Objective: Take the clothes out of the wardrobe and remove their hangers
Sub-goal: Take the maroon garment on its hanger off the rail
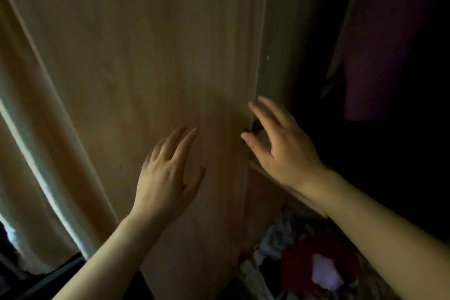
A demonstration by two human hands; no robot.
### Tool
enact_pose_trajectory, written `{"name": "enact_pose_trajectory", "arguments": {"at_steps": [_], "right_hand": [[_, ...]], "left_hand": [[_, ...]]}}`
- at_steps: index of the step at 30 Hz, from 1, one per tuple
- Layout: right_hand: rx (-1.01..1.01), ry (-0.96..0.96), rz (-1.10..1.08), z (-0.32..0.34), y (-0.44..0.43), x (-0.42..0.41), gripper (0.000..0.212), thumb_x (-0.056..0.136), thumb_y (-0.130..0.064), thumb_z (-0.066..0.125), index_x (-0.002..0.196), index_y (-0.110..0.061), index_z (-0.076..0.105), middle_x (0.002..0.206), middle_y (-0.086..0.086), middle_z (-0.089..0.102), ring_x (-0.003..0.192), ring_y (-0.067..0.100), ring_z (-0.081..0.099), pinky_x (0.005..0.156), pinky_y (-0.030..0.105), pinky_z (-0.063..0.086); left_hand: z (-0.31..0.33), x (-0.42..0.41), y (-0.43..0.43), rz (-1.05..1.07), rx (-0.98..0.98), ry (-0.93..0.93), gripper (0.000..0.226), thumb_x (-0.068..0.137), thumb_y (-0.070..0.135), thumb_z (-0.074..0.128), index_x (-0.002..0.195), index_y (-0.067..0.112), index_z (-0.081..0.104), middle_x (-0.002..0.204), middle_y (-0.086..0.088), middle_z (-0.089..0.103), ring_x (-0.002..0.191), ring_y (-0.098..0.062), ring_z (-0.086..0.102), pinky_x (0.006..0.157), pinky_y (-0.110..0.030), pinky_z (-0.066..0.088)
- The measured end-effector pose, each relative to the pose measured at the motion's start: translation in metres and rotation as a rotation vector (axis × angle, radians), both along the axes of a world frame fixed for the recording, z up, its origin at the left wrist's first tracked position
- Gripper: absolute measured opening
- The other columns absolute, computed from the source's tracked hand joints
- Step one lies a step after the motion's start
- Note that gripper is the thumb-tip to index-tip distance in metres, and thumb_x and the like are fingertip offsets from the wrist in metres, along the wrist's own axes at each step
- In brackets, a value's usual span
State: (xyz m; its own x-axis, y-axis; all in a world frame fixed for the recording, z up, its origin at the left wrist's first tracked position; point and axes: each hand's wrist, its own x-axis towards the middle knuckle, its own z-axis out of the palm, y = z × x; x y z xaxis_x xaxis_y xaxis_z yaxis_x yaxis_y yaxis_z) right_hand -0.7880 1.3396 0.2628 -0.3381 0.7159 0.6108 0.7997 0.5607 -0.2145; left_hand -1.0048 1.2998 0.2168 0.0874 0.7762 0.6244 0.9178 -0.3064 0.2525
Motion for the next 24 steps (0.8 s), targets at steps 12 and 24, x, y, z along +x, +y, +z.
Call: {"name": "enact_pose_trajectory", "arguments": {"at_steps": [12,24], "right_hand": [[0.42,-0.162,-0.236,0.234,0.051,0.147,0.059,0.092,-0.042,0.051,0.142,-0.019,0.033,0.152,0.002,0.025,0.14,0.019,0.02,0.113,0.031,0.021],[0.746,-0.234,-0.62,0.409,0.125,0.177,0.057,0.09,-0.046,0.051,0.139,-0.02,0.039,0.148,0.003,0.027,0.137,0.023,0.023,0.109,0.035,0.026]], "left_hand": [[0.195,0.175,0.127,-0.38,0.328,-0.104,0.067,0.084,0.055,0.033,0.139,0.018,0.04,0.137,-0.006,0.048,0.127,-0.018,0.041,0.099,-0.011,0.021],[0.385,0.252,0.26,-0.651,0.578,-0.273,0.067,0.081,0.048,0.038,0.136,0.012,0.043,0.137,-0.013,0.048,0.127,-0.024,0.042,0.098,-0.02,0.026]]}}
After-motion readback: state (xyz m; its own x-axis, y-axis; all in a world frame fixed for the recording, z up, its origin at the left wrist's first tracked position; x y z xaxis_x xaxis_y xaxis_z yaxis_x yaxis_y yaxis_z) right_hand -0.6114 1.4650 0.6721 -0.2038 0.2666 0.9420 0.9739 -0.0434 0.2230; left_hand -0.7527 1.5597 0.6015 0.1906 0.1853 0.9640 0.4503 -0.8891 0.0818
